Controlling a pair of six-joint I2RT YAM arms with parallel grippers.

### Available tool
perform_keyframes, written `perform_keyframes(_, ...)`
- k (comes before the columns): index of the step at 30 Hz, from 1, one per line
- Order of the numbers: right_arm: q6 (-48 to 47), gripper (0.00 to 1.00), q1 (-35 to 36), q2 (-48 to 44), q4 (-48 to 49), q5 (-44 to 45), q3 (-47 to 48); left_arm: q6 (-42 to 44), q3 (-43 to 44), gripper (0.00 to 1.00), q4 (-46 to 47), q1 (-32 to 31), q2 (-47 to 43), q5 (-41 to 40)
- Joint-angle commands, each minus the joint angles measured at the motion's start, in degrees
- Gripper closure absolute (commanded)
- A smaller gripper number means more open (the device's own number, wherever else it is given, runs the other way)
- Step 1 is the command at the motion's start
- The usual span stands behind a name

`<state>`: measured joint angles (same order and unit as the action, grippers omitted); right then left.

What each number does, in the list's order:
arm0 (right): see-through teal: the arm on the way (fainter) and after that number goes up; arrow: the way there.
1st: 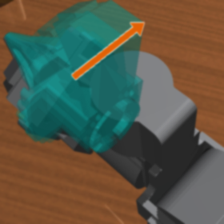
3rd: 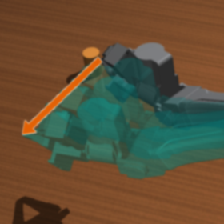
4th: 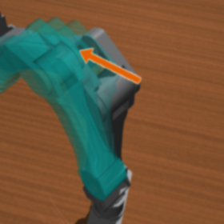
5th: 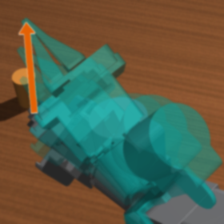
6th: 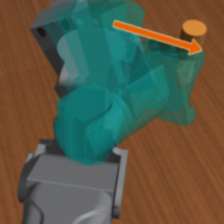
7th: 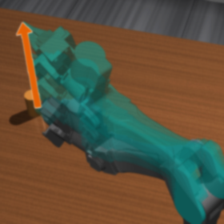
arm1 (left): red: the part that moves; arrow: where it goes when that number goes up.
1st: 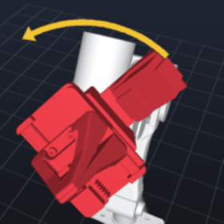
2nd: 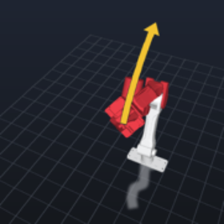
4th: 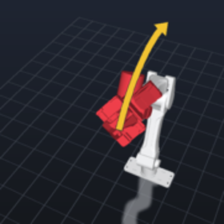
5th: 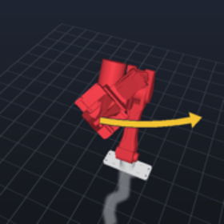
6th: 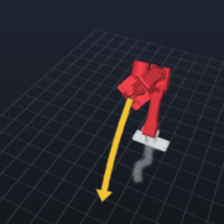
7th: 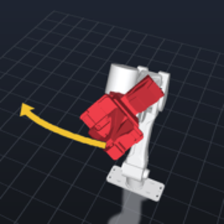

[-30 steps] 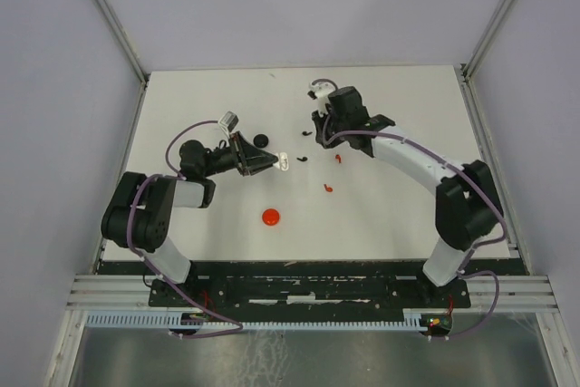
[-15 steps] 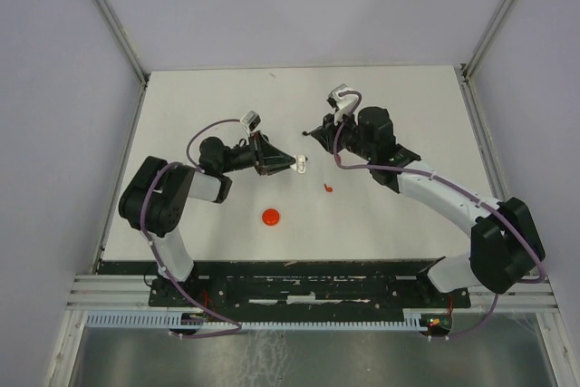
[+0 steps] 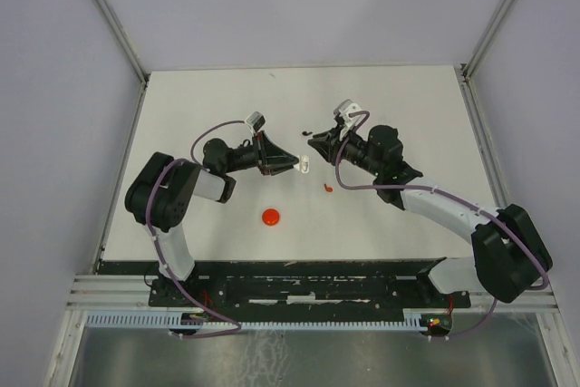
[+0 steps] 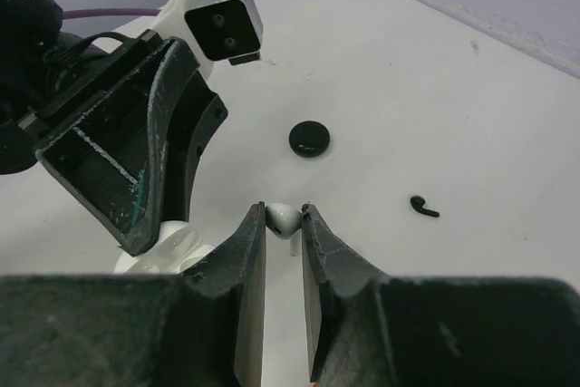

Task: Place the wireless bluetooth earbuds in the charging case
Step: Place the earbud in the charging case.

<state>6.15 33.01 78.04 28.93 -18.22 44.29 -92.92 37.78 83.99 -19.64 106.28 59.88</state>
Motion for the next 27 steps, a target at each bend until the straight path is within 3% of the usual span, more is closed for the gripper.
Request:
perform_keyframes(1,-2.14,0.98,0.53,-2.76,7.67,-3.02,-0.83,-0.63,1.76,0.97,-0.69,-0.09,0.32,-1.1)
perform_keyframes(7,-4.06,0.99,1.62,-3.57,8.4,-4.35,-1.89,2.61,2.02,0.97,-6.91,-0.03,-0.51,-1.59)
perform_keyframes(27,-7.36,0.98,3.55,-3.91,5.91,-4.99,-4.86,1.34,3.22,0.97,-6.79,-0.02,-0.8,-1.88)
